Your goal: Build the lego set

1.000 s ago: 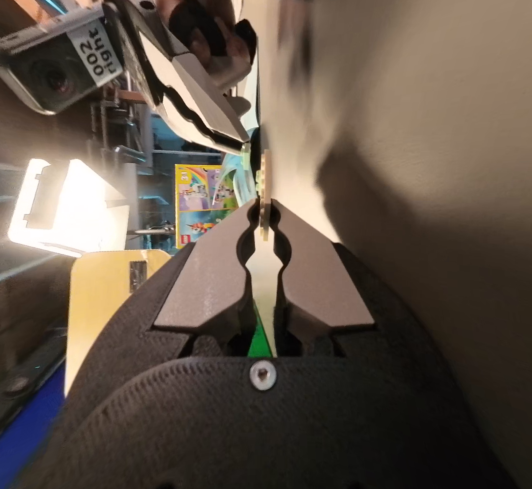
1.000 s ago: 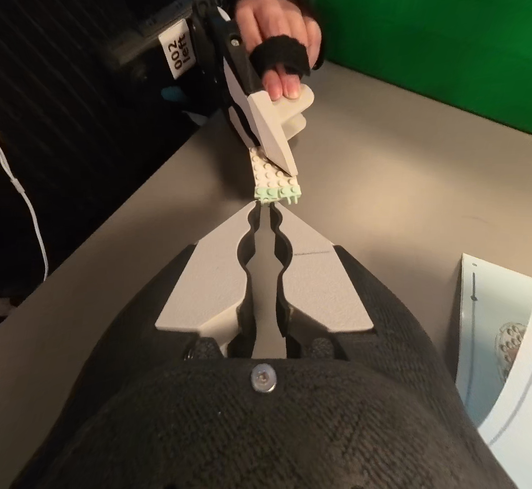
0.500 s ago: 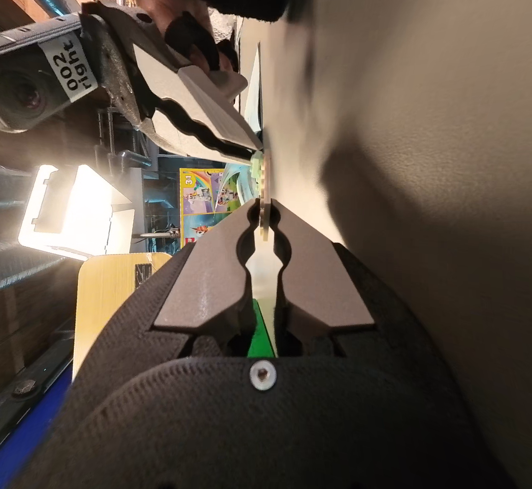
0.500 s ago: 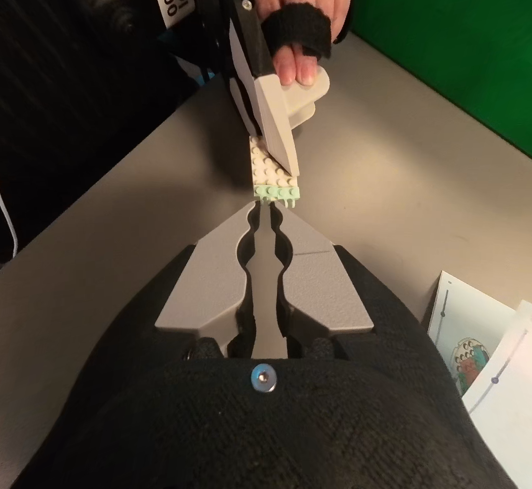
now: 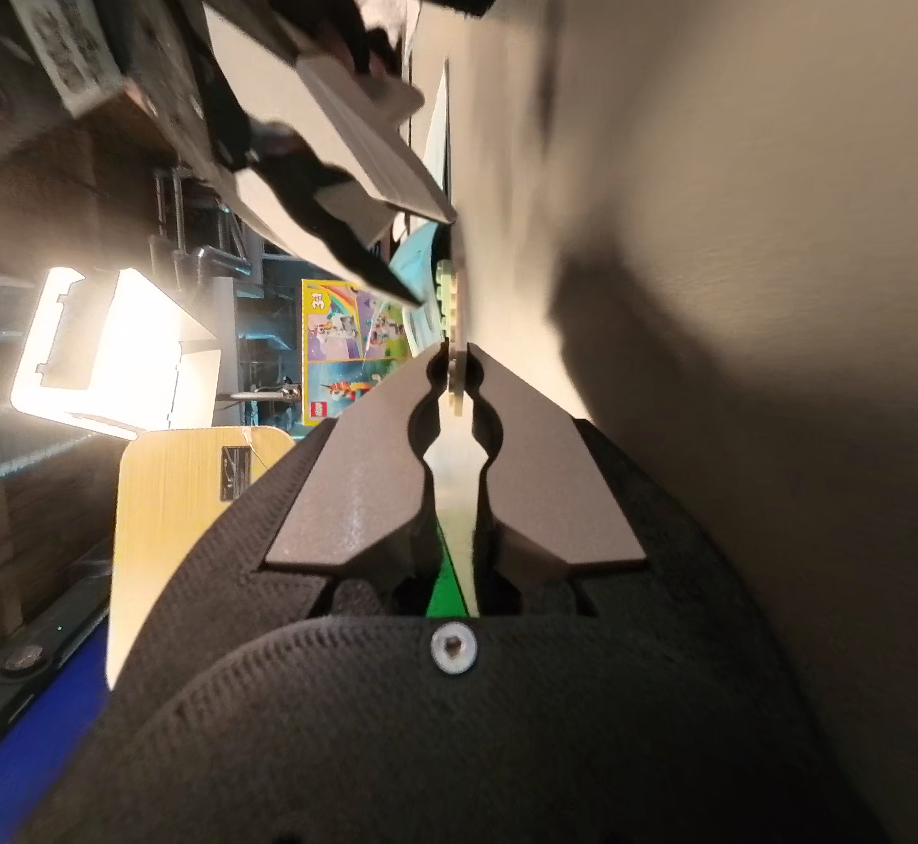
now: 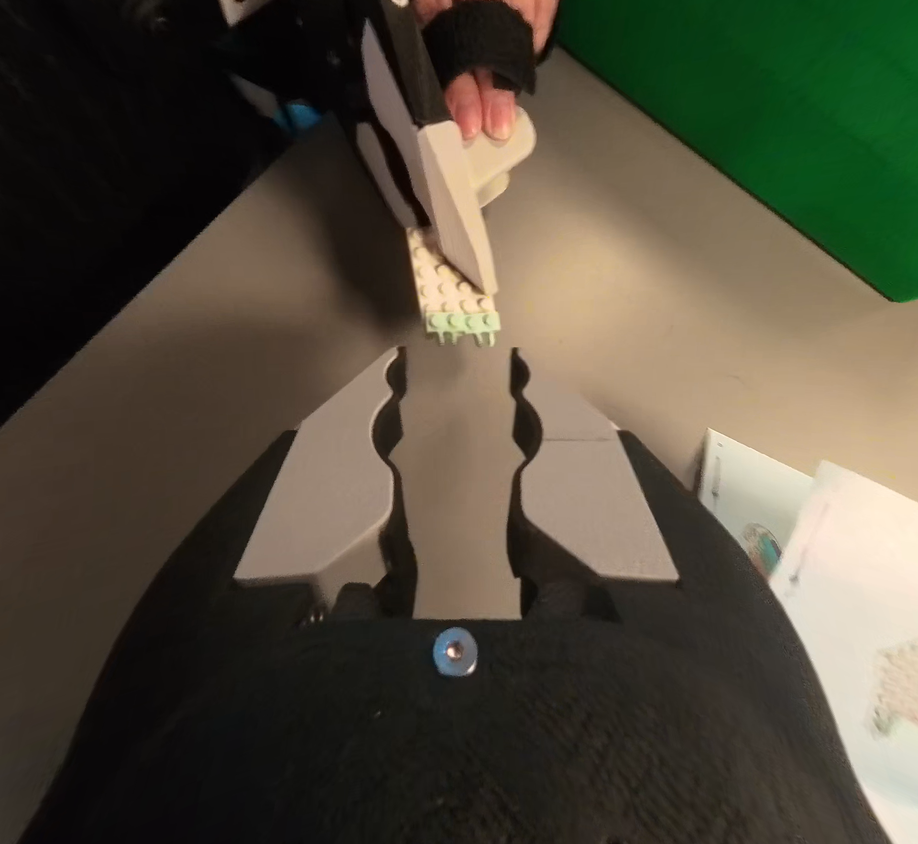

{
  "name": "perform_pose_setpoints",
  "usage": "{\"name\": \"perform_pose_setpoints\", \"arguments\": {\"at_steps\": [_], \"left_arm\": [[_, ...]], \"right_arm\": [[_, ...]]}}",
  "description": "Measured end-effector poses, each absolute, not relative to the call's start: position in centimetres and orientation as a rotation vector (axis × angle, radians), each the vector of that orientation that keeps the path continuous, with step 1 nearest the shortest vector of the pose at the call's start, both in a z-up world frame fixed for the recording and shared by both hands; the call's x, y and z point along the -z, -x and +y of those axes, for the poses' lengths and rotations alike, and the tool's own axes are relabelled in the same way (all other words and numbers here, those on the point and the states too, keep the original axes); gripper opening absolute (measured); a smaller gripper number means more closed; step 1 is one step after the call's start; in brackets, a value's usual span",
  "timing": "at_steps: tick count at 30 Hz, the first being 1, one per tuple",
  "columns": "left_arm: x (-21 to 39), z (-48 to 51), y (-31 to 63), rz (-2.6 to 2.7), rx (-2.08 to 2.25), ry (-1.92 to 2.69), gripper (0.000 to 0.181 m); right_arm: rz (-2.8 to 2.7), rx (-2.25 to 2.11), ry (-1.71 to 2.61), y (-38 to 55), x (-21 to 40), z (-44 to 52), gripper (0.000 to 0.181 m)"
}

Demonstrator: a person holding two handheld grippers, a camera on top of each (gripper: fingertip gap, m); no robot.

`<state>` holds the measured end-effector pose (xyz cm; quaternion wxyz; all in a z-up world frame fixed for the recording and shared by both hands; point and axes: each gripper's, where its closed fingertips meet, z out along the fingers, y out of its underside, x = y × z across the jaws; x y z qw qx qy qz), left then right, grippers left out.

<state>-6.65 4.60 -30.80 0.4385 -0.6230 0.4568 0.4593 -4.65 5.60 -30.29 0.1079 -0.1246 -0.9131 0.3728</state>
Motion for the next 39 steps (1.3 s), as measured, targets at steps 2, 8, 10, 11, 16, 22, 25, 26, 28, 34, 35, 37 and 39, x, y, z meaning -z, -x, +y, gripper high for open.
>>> {"name": "perform_pose_setpoints", "arguments": {"at_steps": [2, 8, 10, 11, 16, 22, 25, 26, 28, 34, 35, 37, 39], "left_arm": [[30.8, 4.6, 6.9, 1.124, -1.145, 1.562, 0.004], [30.8, 4.7, 7.2, 1.115, -1.156, 1.573, 0.004], [30.8, 4.7, 7.2, 1.112, -1.154, 1.575, 0.004], [30.8, 4.7, 7.2, 1.113, -1.153, 1.575, 0.004], [30.9, 4.7, 7.2, 1.111, -1.145, 1.578, 0.004], [30.9, 4.7, 7.1, 1.111, -1.139, 1.581, 0.004], [31.2, 4.7, 7.0, 1.122, -1.126, 1.593, 0.004], [31.3, 4.7, 7.0, 1.123, -1.113, 1.601, 0.004], [31.4, 4.7, 7.0, 1.108, -1.094, 1.620, 0.004], [31.5, 4.6, 7.3, 1.053, -1.032, 1.683, 0.004], [31.5, 4.6, 7.3, 1.045, -1.027, 1.687, 0.004], [31.4, 4.6, 7.4, 1.024, -1.014, 1.694, 0.004], [31.4, 4.6, 7.4, 1.013, -0.999, 1.704, 0.004]], "right_arm": [[-2.568, -0.993, 0.418, 5.3, 29.9, 5.6, 0.049], [-2.209, -0.475, 0.102, 4.6, 30.2, 4.2, 0.061], [-2.099, -0.324, 0.009, 4.7, 30.5, 4.2, 0.056], [-2.065, -0.292, -0.018, 4.6, 30.8, 3.9, 0.053], [-1.958, -0.203, -0.015, 5.1, 31.0, 4.3, 0.041], [-1.929, -0.137, -0.030, 5.6, 31.7, 4.7, 0.031], [-1.906, -0.122, -0.047, 5.6, 31.7, 4.6, 0.021], [-1.891, -0.114, -0.056, 5.7, 31.6, 4.6, 0.015], [-1.876, -0.107, -0.050, 5.7, 31.5, 4.7, 0.012], [-1.880, -0.114, 0.040, 6.1, 31.4, 4.8, 0.010], [-1.886, -0.136, 0.070, 6.2, 31.4, 4.8, 0.009], [-1.896, -0.178, 0.129, 6.2, 31.2, 4.9, 0.008], [-1.902, -0.201, 0.160, 6.3, 31.1, 4.9, 0.008]]}}
